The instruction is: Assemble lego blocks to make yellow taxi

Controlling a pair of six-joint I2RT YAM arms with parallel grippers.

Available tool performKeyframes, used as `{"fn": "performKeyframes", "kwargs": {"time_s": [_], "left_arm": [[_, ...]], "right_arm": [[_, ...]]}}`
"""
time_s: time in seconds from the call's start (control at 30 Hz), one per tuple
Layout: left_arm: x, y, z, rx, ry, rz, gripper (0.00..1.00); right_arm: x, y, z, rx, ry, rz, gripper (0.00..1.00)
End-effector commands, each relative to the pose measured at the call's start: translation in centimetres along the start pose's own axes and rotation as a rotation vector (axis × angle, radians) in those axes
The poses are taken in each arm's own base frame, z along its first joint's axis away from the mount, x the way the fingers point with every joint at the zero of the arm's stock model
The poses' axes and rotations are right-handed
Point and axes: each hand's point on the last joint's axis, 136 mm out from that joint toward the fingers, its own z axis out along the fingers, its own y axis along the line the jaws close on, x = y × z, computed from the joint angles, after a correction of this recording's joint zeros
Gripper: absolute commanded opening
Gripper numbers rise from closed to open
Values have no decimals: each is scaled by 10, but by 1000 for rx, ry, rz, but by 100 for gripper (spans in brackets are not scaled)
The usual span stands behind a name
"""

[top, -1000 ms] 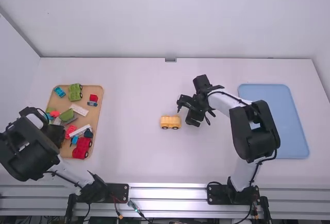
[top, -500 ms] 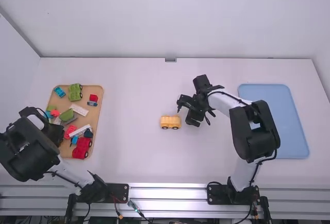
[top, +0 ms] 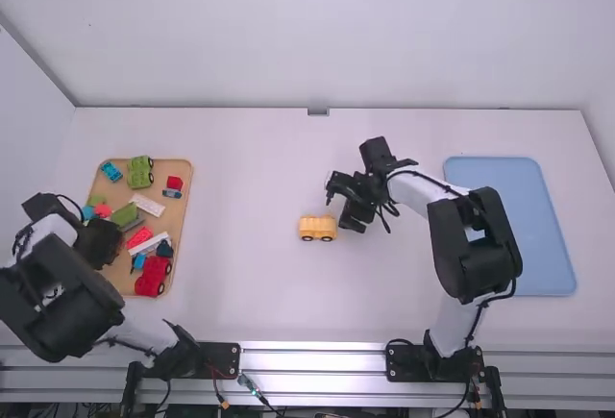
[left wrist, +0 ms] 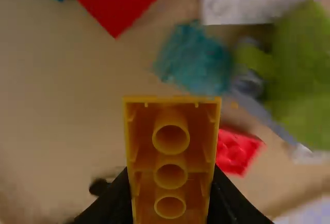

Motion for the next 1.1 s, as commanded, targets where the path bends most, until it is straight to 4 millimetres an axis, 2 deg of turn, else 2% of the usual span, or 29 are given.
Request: {"fn": "performKeyframes", "kwargs": {"time_s": [0.0, 0.03, 0.07, 0.17, 0.23, 0.27, 0.3, 0.37, 0.4, 0.43, 0.5, 0.7, 0.77, 0.8, 0.93, 1.07], "left_arm": [[6, -27, -31, 108, -42, 89, 2], [9, -40, -43, 158, -65, 147, 2], [11, -44, -46, 176, -71, 166, 2], [33, -79, -72, 326, -114, 329, 2], [56, -105, -87, 437, -141, 464, 4], [77, -124, -96, 532, -148, 575, 4], [80, -127, -97, 545, -148, 590, 4], [115, -149, -105, 671, -127, 728, 8], [144, -162, -110, 762, -97, 844, 10], [151, -165, -111, 785, -88, 871, 9], [198, -180, -117, 945, -30, 1051, 10], [282, -203, -127, 1265, 46, 1320, 6], [295, -206, -129, 1327, 54, 1363, 4], [310, -208, -133, 1406, 71, 1411, 4], [329, -214, -137, 1537, 121, 1459, 2], [338, -218, -134, 1610, 174, 1474, 2]], "right_arm": [[-35, -1, -13, -13, -143, 43, 99], [-45, -4, -15, -14, -189, 68, 99], [-48, -5, -16, -14, -203, 75, 99], [-68, -8, -21, -29, -302, 115, 99], [-83, -8, -26, -55, -380, 135, 99], [-95, -7, -32, -82, -441, 149, 99], [-97, -7, -32, -85, -448, 151, 99], [-114, -4, -42, -138, -534, 180, 99], [-125, -2, -50, -180, -592, 192, 99], [-127, -1, -52, -190, -606, 192, 99], [-144, 9, -67, -279, -702, 167, 99], [-166, 30, -99, -451, -858, 73, 99], [-168, 37, -107, -497, -892, 28, 99], [-170, 44, -115, -545, -919, -6, 99], [-175, 47, -126, -602, -935, 3, 98], [-175, 54, -134, -639, -959, -48, 95]]}}
